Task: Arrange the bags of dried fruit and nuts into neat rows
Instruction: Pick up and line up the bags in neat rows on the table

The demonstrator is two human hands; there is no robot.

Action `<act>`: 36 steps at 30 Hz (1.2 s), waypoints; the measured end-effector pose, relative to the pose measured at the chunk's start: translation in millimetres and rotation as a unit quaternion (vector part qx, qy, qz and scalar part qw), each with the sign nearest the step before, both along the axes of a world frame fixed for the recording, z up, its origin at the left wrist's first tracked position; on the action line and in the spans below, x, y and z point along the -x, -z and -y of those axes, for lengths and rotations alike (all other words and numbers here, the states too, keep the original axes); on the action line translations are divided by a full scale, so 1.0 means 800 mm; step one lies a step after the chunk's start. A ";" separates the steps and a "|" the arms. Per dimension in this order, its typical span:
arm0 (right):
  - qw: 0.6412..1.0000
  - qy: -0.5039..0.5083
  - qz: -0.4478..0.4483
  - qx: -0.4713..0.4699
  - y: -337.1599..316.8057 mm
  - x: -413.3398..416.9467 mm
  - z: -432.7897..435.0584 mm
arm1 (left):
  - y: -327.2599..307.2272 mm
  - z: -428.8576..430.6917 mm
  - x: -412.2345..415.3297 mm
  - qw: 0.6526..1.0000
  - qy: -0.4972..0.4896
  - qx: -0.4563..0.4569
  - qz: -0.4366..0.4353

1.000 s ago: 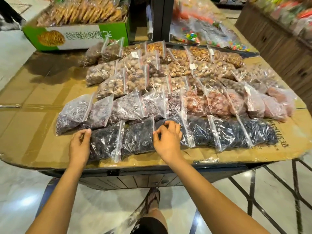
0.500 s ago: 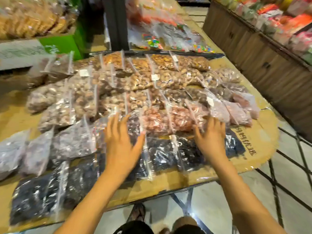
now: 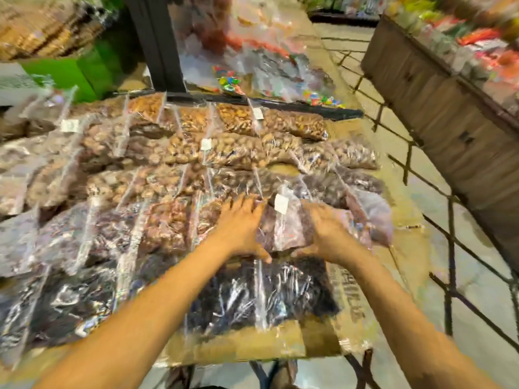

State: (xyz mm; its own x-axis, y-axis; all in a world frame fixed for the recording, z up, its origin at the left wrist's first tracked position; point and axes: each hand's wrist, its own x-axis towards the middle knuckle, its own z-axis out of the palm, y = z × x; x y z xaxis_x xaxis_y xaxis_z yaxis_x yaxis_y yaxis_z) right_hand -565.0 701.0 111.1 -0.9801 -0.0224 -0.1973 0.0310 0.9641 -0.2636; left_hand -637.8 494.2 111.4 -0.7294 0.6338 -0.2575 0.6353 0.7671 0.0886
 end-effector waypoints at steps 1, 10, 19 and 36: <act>1.000 -0.028 0.011 0.006 -0.003 0.010 0.000 | -0.002 -0.004 0.003 1.000 -0.009 0.007 0.002; 0.992 -0.126 0.007 0.028 -0.001 0.030 -0.024 | -0.034 0.001 0.009 0.999 -0.019 0.026 0.012; 0.985 -0.170 -0.014 -0.016 0.003 0.030 -0.011 | -0.030 0.022 0.007 0.980 -0.114 -0.073 0.146; 0.991 -0.056 -0.046 0.112 -0.026 0.007 -0.094 | -0.038 -0.077 -0.024 0.977 -0.127 -0.140 0.101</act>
State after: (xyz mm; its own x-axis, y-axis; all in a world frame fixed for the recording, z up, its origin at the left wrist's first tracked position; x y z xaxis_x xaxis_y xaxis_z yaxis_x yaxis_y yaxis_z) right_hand -570.4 776.2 132.2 -0.9826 -0.1644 -0.0859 -0.1060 0.8777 -0.4674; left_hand -618.9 556.1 141.6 -0.8242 0.5057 -0.2548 0.3756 0.8250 0.4223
